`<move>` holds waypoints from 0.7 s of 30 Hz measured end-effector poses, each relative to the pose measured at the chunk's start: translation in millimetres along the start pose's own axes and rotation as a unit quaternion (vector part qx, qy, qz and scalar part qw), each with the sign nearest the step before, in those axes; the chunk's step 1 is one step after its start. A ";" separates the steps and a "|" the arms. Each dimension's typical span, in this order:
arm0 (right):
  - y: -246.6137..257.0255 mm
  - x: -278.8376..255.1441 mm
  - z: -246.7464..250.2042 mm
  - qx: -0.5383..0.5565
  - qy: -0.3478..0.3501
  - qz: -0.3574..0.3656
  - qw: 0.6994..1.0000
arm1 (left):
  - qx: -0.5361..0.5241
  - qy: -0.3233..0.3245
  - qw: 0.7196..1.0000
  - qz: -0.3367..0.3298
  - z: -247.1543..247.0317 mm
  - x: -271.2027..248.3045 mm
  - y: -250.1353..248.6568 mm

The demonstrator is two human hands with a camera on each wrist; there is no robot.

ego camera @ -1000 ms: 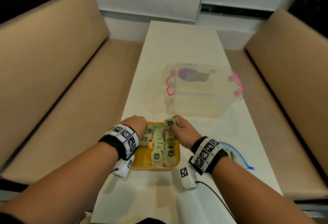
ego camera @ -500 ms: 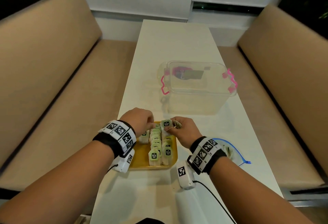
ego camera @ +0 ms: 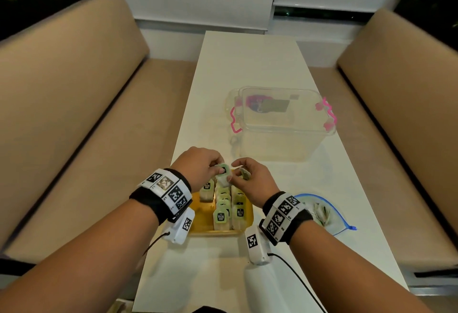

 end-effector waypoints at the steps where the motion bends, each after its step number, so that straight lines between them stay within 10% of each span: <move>1: -1.6 -0.2 2.1 -0.009 -0.012 -0.002 1.000 | 0.008 0.005 1.000 0.007 0.4 -1.2 4.0; 12: -17.0 -7.3 5.7 0.067 0.003 -0.064 0.996 | 0.145 0.231 0.959 0.074 -61.1 -11.3 39.9; 21: -9.5 -9.0 8.5 0.040 0.012 -0.005 0.999 | 0.117 0.182 0.974 0.065 -58.9 4.2 34.8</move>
Point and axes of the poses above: each hand's wrist, its own x-axis towards the middle knuckle, its own z-axis out of the back of the hand, y = z × x, the point moved 9 cm from there along x, towards the middle knuckle, and after that the axes turned 10 degrees about -z, right-handed, at the moved point
